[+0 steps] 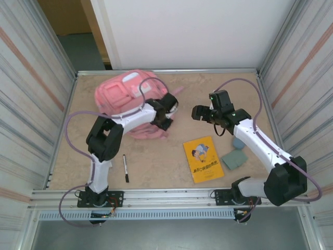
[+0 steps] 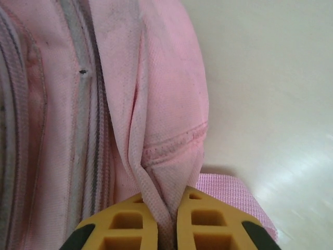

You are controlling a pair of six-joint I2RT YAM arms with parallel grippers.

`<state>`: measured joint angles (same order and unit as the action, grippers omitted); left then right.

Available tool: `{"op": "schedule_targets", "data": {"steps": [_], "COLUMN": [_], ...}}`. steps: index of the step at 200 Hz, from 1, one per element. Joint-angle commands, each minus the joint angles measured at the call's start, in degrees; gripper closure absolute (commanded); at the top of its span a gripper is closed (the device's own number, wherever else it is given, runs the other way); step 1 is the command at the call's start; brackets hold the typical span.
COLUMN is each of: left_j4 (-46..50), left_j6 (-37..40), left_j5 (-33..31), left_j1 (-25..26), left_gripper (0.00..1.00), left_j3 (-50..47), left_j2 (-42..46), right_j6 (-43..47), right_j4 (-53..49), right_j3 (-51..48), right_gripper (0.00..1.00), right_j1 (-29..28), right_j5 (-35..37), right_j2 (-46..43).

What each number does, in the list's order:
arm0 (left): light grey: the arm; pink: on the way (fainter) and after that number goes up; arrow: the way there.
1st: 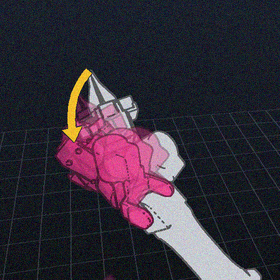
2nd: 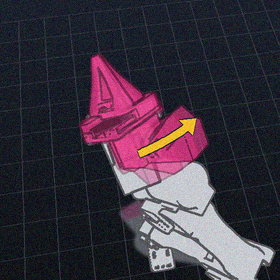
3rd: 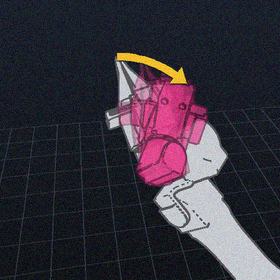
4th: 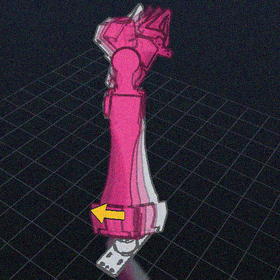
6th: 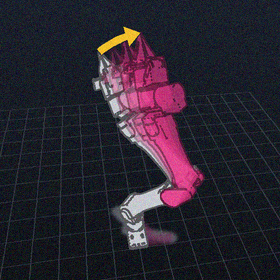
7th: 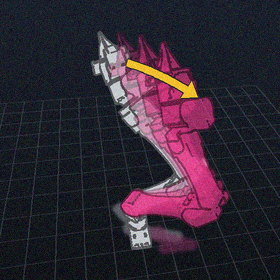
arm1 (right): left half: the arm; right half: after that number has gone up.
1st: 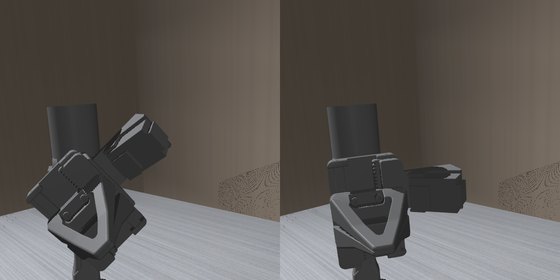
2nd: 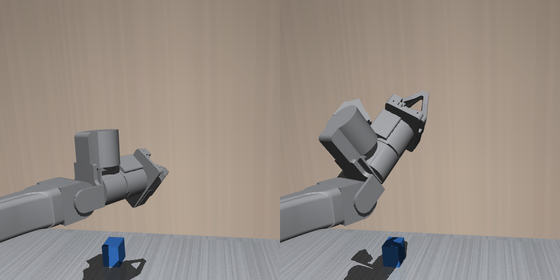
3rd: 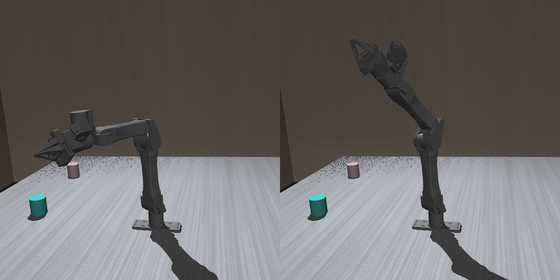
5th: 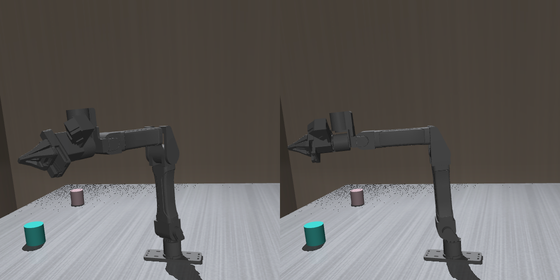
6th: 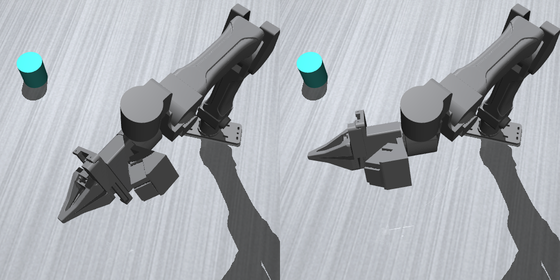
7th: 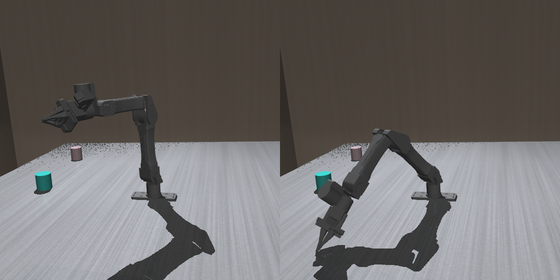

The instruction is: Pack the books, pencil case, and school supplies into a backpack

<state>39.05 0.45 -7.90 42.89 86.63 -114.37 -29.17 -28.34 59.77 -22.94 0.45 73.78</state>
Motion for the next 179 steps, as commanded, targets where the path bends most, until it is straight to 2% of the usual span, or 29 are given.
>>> {"op": "schedule_targets", "data": {"steps": [1,29,41,62,75,94,101,107,139,151,179], "left_j4": [-0.55,0.66,3.41,10.58,12.45,17.57,18.86,19.21,16.39,15.48,17.68], "left_j6": [4.68,3.47,1.33,-4.99,-6.83,-9.37,-10.23,-10.88,-14.39,-16.3,-23.42], "left_j5": [-1.43,-3.96,-9.01,-15.27,-14.59,-9.15,-6.86,-5.56,-0.93,-2.13,-7.76], "left_j1": [2.66,1.93,1.93,0.65,0.35,0.59,0.52,0.53,-0.18,-0.26,-0.55], "left_gripper": [0.93,0.9,0.89,0.76,0.62,0.41,0.39,0.33,0.21,0.06,0.07], "left_j3": [-6.63,-14.53,-15.55,-14.78,-15.08,-12.95,-12.08,-11.41,-6.61,-4.18,4.53], "left_j2": [8.02,15.06,16.47,16.64,18.24,22.18,24.01,25.68,28.94,26.69,17.63], "right_j6": [-0.54,-1.06,-1.34,-1.35,-1.26,-0.46,-0.04,0.2,2.05,2.53,3.59], "right_j4": [0.91,0.23,0.8,1.48,2.12,2.42,2.12,1.97,3.73,2.58,2.4], "right_j3": [1.48,5.53,6.38,7.68,8.12,9.24,9.6,9.73,8.94,9.69,8.68], "right_gripper": [0.09,0.12,0.13,0.14,0.14,0.16,0.14,0.14,0.14,0.14,0.14], "right_j1": [2.16,3.45,2.95,2.02,1.51,0.67,0.4,0.3,1.04,1.49,2.25], "right_j5": [-2.67,-12.34,-14.01,-14.92,-16.71,-19.61,-20.09,-19.79,-18.36,-16.74,-14.65], "right_j2": [2.06,10.49,13.72,18.15,20.32,23.5,24.19,24.51,24.08,24.18,22.43]}}
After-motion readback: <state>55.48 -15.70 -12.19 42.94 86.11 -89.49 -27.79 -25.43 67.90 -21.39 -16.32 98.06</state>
